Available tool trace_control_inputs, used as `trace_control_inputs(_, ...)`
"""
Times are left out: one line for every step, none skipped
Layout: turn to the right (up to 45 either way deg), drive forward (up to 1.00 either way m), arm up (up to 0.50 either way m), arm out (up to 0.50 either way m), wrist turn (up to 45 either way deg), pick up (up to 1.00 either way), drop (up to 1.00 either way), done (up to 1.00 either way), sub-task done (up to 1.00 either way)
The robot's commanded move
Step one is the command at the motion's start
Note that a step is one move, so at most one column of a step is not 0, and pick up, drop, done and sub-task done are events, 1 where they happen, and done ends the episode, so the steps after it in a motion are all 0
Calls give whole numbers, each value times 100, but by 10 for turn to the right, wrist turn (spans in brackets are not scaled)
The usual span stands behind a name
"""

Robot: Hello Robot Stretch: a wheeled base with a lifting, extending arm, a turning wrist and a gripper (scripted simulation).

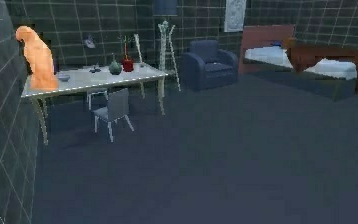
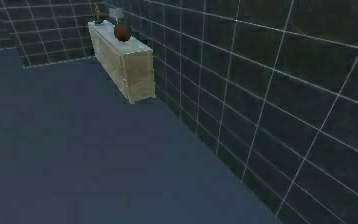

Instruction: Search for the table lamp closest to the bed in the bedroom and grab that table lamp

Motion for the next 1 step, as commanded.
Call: trace_control_inputs(-60, 0, 0, 0, 0, 0, 0, 0, 0)
